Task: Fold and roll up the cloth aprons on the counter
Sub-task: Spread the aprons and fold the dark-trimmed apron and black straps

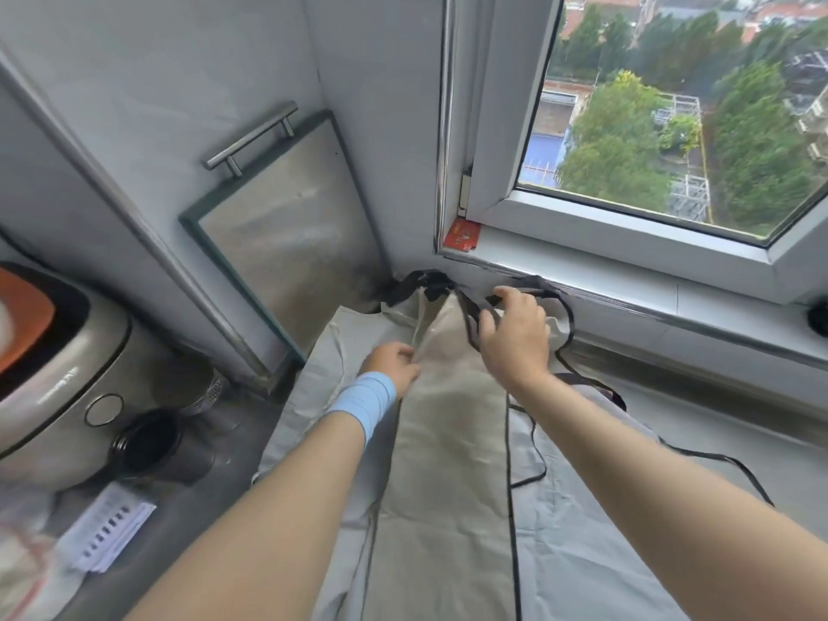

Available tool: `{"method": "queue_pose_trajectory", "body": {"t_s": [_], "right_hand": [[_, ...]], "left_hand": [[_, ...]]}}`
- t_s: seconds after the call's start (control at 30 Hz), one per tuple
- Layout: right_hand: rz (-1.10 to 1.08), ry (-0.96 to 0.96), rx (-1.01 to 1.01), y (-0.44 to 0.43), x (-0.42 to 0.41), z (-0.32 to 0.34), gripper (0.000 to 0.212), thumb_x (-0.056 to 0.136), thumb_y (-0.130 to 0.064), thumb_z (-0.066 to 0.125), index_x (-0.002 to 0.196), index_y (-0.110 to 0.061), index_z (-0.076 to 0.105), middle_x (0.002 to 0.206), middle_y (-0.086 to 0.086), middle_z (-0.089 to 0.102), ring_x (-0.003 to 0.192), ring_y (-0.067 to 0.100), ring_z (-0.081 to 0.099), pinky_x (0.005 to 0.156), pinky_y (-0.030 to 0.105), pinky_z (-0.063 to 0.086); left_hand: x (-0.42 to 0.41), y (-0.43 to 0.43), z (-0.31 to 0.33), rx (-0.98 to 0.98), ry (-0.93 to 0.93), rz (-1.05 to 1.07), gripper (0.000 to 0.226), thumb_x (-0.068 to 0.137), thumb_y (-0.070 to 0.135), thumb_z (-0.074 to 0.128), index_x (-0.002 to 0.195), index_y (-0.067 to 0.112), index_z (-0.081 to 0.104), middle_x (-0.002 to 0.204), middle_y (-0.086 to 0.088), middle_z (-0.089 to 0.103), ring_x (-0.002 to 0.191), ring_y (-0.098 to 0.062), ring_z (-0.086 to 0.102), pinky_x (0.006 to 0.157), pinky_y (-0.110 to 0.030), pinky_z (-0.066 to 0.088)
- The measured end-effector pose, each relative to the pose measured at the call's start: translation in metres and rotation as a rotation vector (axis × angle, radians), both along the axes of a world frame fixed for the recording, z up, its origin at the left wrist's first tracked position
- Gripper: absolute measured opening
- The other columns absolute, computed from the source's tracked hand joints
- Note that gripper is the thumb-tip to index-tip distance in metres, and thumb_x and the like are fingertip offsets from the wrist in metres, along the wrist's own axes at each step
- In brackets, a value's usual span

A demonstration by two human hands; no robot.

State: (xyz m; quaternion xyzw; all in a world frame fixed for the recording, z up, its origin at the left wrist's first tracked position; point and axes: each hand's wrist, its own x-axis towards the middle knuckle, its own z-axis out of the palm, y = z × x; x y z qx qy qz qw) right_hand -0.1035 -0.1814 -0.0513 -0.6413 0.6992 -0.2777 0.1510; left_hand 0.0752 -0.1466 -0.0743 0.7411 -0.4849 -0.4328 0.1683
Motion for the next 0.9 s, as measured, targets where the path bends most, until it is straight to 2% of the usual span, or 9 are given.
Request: {"method": "queue_pose_trajectory", "body": {"t_s": [0.07, 0.13, 0.23, 0.3, 0.4, 0.5, 0.63, 0.77, 0.9], "right_hand": [[0.198, 0.163, -0.216, 0.033, -0.004, -0.016, 0.035, 0.083, -0.02, 0.059, 0.119, -0.021, 0.058, 0.122, 0.003, 0.055, 0.109, 0.028, 0.049, 0.088, 0.043, 0.041], [0.406, 0.297, -0.19, 0.068, -0.009, -0.046, 0.039, 0.077, -0.015, 0.061, 0.116, -0.019, 0.06, 0.125, 0.006, 0.055, 0.112, 0.03, 0.051, 0.085, 0.042, 0.043], [0.449, 0.438, 0.18, 0.107, -0.012, -0.097, 0.048, 0.079, -0.033, 0.056, 0.124, -0.018, 0.057, 0.135, 0.015, 0.055, 0.119, 0.037, 0.056, 0.082, 0.047, 0.05], [0.418, 0.463, 0.429, 0.119, -0.013, -0.124, 0.063, 0.078, -0.051, 0.044, 0.13, -0.016, 0.055, 0.134, 0.02, 0.058, 0.118, 0.039, 0.06, 0.079, 0.053, 0.054], [0.408, 0.499, 0.427, 0.127, -0.02, -0.141, 0.08, 0.082, -0.061, 0.03, 0.148, -0.017, 0.039, 0.154, 0.02, 0.037, 0.139, 0.037, 0.04, 0.1, 0.062, 0.041], [0.439, 0.455, 0.403, 0.14, -0.033, -0.144, 0.081, 0.085, -0.063, 0.016, 0.157, -0.027, 0.011, 0.165, 0.01, 0.0, 0.152, 0.03, 0.0, 0.117, 0.056, 0.012], [0.404, 0.458, 0.398, 0.15, -0.059, -0.153, 0.074, 0.089, -0.062, 0.034, 0.153, -0.026, 0.03, 0.161, 0.012, 0.024, 0.147, 0.034, 0.024, 0.11, 0.054, 0.035], [0.464, 0.492, 0.364, 0.145, -0.075, -0.156, 0.074, 0.089, -0.065, 0.035, 0.153, -0.029, 0.03, 0.161, 0.009, 0.024, 0.148, 0.029, 0.025, 0.109, 0.049, 0.036], [0.455, 0.593, 0.381, 0.114, -0.089, -0.154, 0.07, 0.085, -0.064, 0.039, 0.144, -0.027, 0.049, 0.15, 0.011, 0.045, 0.136, 0.03, 0.047, 0.097, 0.048, 0.047]], "left_hand": [[0.002, 0.002, -0.004, -0.047, -0.182, -0.032, 0.049, 0.087, 0.019, 0.063, 0.134, 0.017, 0.047, 0.131, -0.008, 0.055, 0.119, -0.029, 0.053, 0.101, -0.035, 0.043], [-0.005, 0.015, -0.011, -0.217, -0.343, -0.131, 0.041, 0.089, 0.01, 0.056, 0.128, 0.017, 0.05, 0.13, -0.007, 0.049, 0.121, -0.029, 0.047, 0.101, -0.038, 0.041], [-0.021, 0.038, -0.033, -0.434, -0.517, -0.445, 0.03, 0.086, 0.004, 0.049, 0.11, 0.021, 0.058, 0.117, -0.002, 0.05, 0.112, -0.025, 0.048, 0.091, -0.035, 0.041], [-0.029, 0.048, -0.05, -0.366, -0.612, -0.668, 0.031, 0.091, 0.021, 0.053, 0.121, 0.025, 0.053, 0.131, 0.0, 0.045, 0.124, -0.024, 0.041, 0.1, -0.034, 0.036], [-0.028, 0.064, -0.076, -0.064, -0.719, -0.81, 0.087, 0.081, 0.062, 0.057, 0.151, 0.032, 0.015, 0.161, -0.005, 0.004, 0.148, -0.029, 0.002, 0.119, -0.043, 0.01], [-0.019, 0.079, -0.095, 0.026, -0.765, -0.939, 0.118, 0.066, 0.075, 0.062, 0.151, 0.037, -0.012, 0.158, -0.008, -0.026, 0.145, -0.032, -0.024, 0.119, -0.046, -0.01], [-0.01, 0.084, -0.1, 0.003, -0.777, -1.018, 0.129, 0.056, 0.079, 0.064, 0.146, 0.044, -0.022, 0.152, -0.01, -0.038, 0.141, -0.034, -0.033, 0.115, -0.046, -0.016], [-0.02, 0.08, -0.1, 0.06, -0.773, -0.961, 0.115, 0.061, 0.087, 0.05, 0.145, 0.049, -0.02, 0.152, -0.009, -0.037, 0.14, -0.033, -0.034, 0.115, -0.052, -0.015], [-0.042, 0.057, -0.098, 0.093, -0.816, -0.941, 0.113, 0.062, 0.086, 0.049, 0.144, 0.05, -0.02, 0.155, -0.01, -0.033, 0.142, -0.032, -0.03, 0.116, -0.053, -0.012]]}}
